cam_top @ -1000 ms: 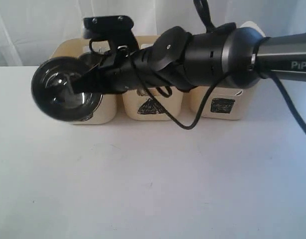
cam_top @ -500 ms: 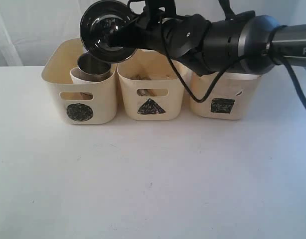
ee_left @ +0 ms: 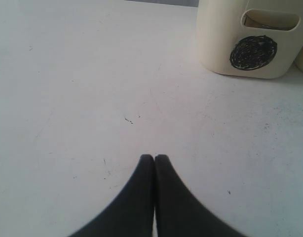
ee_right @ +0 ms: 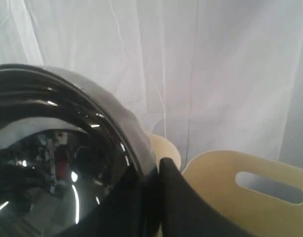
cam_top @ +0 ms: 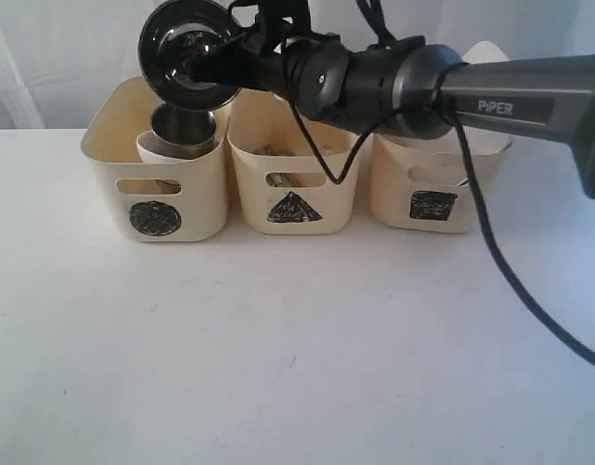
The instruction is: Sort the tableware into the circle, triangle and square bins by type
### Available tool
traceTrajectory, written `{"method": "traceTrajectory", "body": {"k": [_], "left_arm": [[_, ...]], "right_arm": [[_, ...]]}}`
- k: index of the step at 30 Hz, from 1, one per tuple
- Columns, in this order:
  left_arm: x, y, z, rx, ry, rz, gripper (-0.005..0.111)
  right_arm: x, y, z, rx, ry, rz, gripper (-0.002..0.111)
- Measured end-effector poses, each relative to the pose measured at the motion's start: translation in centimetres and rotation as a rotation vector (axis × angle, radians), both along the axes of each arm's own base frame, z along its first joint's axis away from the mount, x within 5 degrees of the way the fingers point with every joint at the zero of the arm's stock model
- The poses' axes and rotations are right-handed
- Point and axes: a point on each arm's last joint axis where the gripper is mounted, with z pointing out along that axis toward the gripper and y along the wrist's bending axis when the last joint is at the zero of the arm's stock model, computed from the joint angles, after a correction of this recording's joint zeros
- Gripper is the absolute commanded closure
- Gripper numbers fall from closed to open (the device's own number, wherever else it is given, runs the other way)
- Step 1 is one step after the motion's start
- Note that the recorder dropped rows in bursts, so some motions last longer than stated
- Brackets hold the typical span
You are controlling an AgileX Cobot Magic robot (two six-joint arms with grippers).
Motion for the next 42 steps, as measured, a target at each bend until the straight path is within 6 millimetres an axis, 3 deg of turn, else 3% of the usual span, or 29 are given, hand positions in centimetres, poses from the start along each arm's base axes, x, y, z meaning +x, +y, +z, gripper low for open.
{"method": "traceTrajectory", "body": {"k": [11, 31, 42], "left_arm": [[0.0, 0.0, 0.0, 0.0, 0.0, 0.0, 0.107], [0.0, 0.0, 0.0, 0.0, 0.0, 0.0, 0.107], [0.0, 0.0, 0.0, 0.0, 0.0, 0.0, 0.107]], "right_arm": [[1.3, 1.5, -3.2, -0.026, 0.1, 0.044, 0.108], [1.2, 1.8, -3.2, -0.049, 0.161, 0.089, 0.108], [1.4, 1.7, -2.8, -0.087, 0.09, 0.084, 0.108]]}}
